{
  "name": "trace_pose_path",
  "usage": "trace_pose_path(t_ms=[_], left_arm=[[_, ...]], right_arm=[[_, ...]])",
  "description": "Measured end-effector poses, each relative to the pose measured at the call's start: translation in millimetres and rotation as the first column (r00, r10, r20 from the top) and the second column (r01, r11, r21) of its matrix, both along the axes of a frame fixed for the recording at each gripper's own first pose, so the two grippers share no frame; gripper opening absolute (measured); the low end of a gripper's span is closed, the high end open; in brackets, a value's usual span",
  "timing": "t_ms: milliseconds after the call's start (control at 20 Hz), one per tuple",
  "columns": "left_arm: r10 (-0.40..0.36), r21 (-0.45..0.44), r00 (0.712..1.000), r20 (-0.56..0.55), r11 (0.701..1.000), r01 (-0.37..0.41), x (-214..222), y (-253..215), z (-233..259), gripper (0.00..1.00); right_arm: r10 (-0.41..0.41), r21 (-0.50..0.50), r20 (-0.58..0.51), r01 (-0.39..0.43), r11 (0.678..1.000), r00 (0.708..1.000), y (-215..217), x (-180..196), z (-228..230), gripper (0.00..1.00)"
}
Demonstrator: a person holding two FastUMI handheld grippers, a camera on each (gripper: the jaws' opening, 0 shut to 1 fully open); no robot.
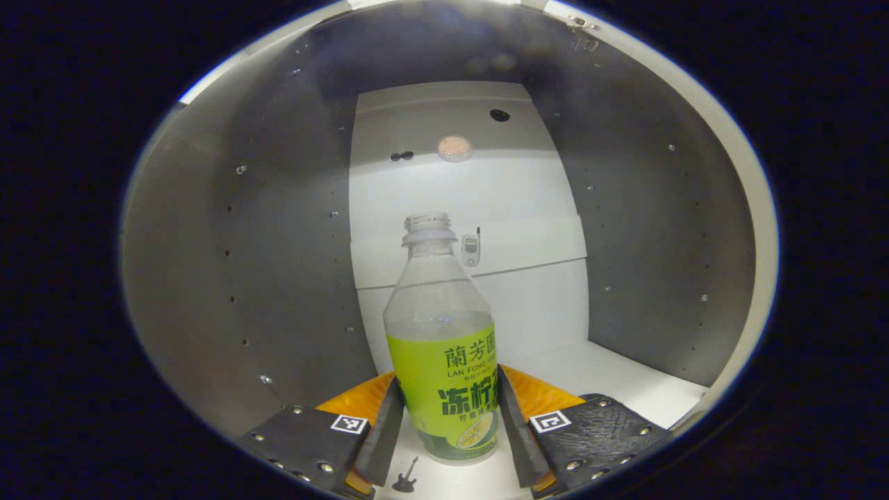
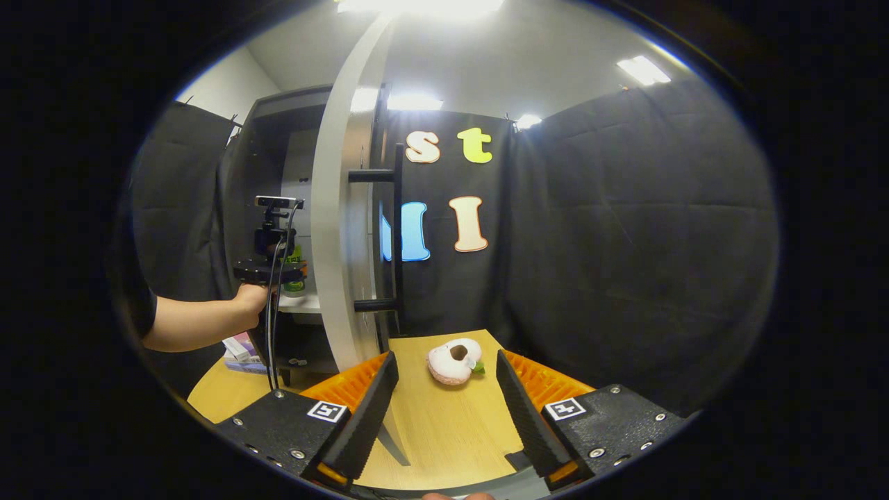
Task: Open the cabinet door with the right hand, grasp the bottle in the cabinet with the left hand and place it on the coaster, then close the cabinet door with the right hand.
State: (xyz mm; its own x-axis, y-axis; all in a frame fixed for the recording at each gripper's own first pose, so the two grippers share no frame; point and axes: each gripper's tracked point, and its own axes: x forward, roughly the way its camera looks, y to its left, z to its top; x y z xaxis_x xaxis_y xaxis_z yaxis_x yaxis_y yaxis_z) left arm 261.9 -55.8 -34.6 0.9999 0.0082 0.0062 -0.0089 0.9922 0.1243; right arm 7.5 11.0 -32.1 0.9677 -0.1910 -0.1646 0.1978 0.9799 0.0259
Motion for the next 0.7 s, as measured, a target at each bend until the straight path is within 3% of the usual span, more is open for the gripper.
trace_pose_path(t_ms=[50, 200, 500, 700], left_arm=[[0.002, 0.008, 1.000, 0.010, 1.000, -0.003, -7, 1, 4, 0.73], [0.019, 0.042, 0.999, 0.044, 0.999, -0.021, -34, -1, 18, 0.69], [0.112, 0.009, 0.991, 0.078, 0.994, -0.113, -119, 18, 44, 0.65], [0.185, 0.044, 0.979, 0.084, 0.981, -0.190, -182, 38, 38, 0.72]], right_arm=[[0.014, -0.006, 0.001, -0.014, 1.000, 1.000, 0, 1, 0, 0.88], [0.083, -0.023, 0.057, -0.082, 0.996, 0.995, -1, 2, 9, 0.89], [0.175, 0.010, 0.094, -0.177, 0.984, 0.980, -39, 3, 15, 0.93], [0.267, 0.074, 0.071, -0.272, 0.959, 0.961, -48, 2, -5, 0.93]])
